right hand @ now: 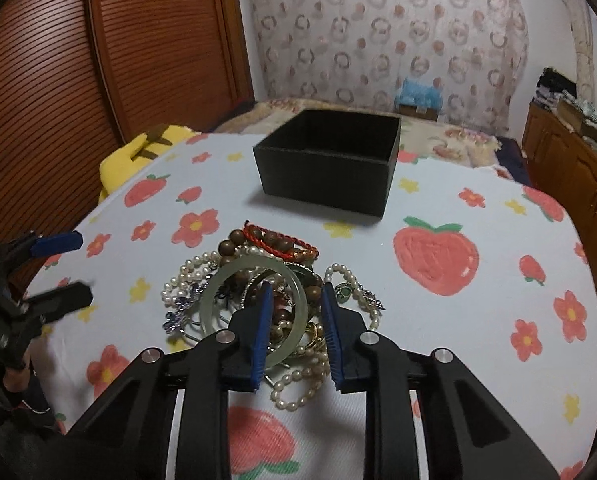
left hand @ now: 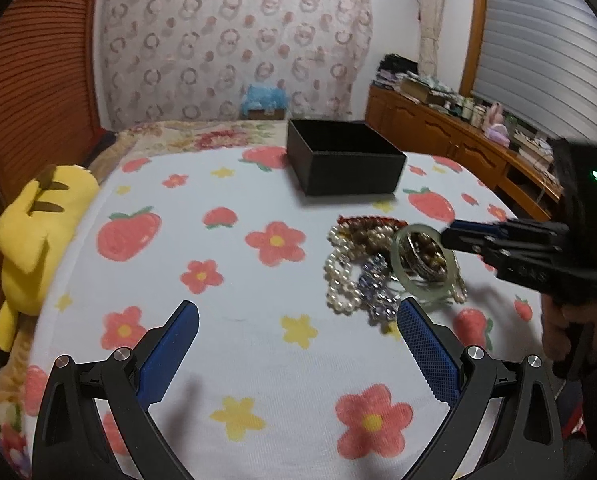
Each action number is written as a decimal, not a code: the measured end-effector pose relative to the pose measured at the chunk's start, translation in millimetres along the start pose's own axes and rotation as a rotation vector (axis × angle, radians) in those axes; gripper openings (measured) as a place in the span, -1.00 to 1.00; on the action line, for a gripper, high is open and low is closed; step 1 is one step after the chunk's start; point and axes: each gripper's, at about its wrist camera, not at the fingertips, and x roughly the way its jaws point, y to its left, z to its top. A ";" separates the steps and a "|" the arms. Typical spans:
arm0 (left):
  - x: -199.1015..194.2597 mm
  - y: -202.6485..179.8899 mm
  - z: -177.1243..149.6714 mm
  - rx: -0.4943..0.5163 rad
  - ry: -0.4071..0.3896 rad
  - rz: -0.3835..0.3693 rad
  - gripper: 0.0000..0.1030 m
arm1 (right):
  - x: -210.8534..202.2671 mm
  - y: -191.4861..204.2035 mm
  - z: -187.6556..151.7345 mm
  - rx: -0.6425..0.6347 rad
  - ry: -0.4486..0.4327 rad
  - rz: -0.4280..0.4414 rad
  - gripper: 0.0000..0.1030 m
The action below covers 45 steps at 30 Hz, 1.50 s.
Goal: Organize jewelry
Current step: 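Grasp the jade bangle with the right gripper while the left gripper approaches the blue comb, then grasp the blue crystal hair comb with the left gripper and lift it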
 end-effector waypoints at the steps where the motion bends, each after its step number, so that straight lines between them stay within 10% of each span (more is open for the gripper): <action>1: 2.5 -1.0 -0.8 0.002 0.010 -0.007 0.87 | 2.6 -0.7 0.8 0.000 0.006 0.003 -0.48; 9: 13.6 -7.8 -2.4 0.000 0.042 -0.065 0.78 | 13.8 1.2 1.6 -0.032 0.043 0.020 -0.82; 28: 59.9 -36.7 26.2 0.038 0.148 -0.181 -0.42 | -38.9 -29.0 -1.7 0.003 -0.089 -0.034 -0.81; 45: 71.2 -41.1 20.3 0.068 0.190 -0.147 -0.60 | -36.9 -29.7 -5.2 0.016 -0.089 -0.033 -0.81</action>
